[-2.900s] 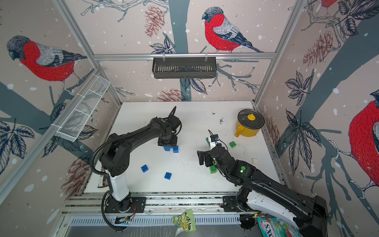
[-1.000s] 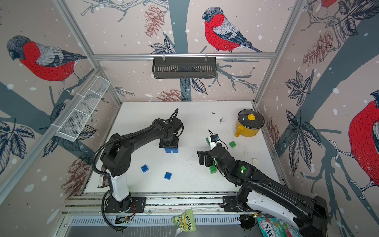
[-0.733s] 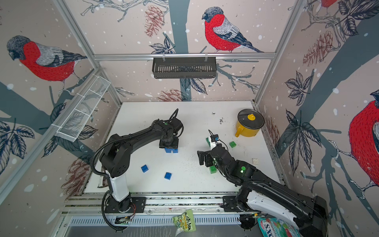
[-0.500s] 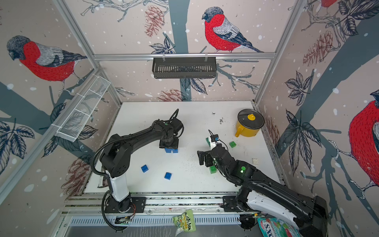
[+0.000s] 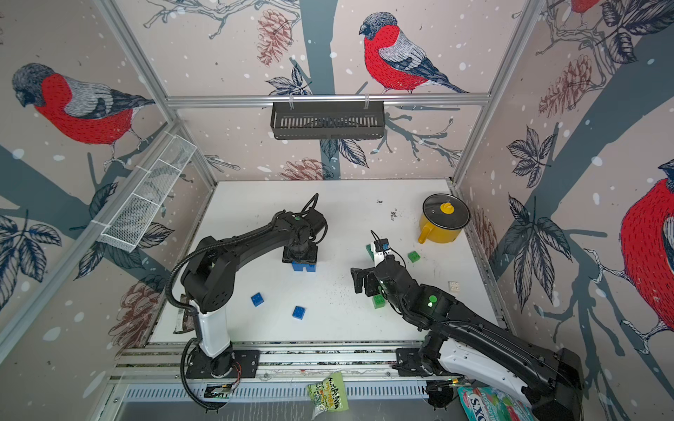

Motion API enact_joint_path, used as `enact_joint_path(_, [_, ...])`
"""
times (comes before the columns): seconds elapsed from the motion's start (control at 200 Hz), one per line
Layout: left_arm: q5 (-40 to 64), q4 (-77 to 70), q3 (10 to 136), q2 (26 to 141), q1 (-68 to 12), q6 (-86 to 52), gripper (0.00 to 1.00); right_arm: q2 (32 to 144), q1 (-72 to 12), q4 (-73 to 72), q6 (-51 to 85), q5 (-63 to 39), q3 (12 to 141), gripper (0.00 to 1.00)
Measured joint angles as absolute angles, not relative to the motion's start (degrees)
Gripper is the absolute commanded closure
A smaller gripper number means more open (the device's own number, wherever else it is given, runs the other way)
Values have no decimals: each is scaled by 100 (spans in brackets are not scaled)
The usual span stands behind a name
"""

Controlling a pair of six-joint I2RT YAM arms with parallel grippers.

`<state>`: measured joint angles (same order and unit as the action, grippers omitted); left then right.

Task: Assemble the letter h with lego
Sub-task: Assemble the lego brick with the lego brick.

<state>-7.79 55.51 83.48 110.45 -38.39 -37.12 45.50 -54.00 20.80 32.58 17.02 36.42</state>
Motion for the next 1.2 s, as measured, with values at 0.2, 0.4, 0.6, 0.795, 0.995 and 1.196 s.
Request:
enact_joint_path(0.2, [-766,5507,8309,11024,-3839,-3710,25,4550,-5400,2073,3258,1697,3642,0])
enact_joint_path(0.4, [-727,5658,8475,11056,-3841,-3653,20,4547,-5395,2071,3258,1697,3642,0])
enact_joint_path(0.6, [-731,5758,8635,11061,-3846,-3599,18,4547,-5395,2071,3258,1697,3642,1])
enact_joint_path(0.795, [-753,5798,8768,11054,-3846,-3592,17,4547,-5395,2071,3258,1697,3642,0])
enact_joint_path(0.995, [-777,5870,8906,10812,-3846,-3551,11,4552,-5395,2071,3258,1697,3642,1])
enact_joint_path(1.196, [-757,5570,8586,10165,-3743,-3459,2,4709,-5398,2080,3194,1601,3682,0])
